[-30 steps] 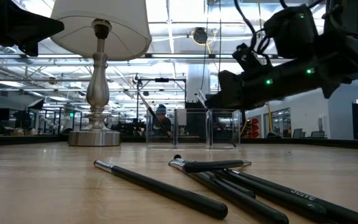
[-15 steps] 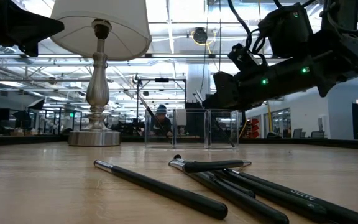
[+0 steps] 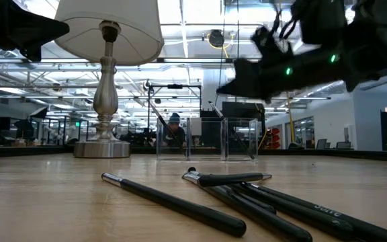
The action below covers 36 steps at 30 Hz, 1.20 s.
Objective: Sort items
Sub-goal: Put the liner brush into the transparent organizer, then put the eyeshadow brush into the transparent organizer
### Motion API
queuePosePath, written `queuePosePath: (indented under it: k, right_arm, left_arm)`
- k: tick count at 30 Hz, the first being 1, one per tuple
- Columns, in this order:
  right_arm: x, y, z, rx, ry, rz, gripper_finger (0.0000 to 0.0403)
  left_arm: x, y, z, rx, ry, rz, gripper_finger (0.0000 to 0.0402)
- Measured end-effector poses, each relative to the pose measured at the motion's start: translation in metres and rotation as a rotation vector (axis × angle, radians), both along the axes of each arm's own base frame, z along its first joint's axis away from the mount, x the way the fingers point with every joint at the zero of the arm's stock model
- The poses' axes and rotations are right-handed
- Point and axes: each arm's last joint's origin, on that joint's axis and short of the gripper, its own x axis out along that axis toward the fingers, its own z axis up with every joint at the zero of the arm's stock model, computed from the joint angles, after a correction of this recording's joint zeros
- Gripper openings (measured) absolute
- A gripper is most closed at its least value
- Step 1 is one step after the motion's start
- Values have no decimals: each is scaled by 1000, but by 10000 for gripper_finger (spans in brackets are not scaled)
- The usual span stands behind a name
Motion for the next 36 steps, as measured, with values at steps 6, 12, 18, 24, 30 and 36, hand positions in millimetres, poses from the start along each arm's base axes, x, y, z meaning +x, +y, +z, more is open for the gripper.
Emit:
queuePosePath:
  k: [6,12,18,24,30,36]
  right_arm:
    - [-20,30,59,-60,-150,116,34]
    - [-54,77,95,21,-263,423,31]
    - [-66,146,82,119,-100,502,4]
    - [-55,196,50,47,133,474,1]
    - [-41,197,18,259,220,562,1]
    - [-25,185,3,453,324,663,1]
  left_arm:
    - [0,0,0,-3,-1,-1,26]
    - [0,0,0,4,3,-1,26]
    - [0,-1,0,0,-4,-39,26]
    - [0,-3,0,-5,-16,-115,26]
    - [0,-3,0,-20,-19,-115,26]
    - [0,-3,0,-15,-18,-106,26]
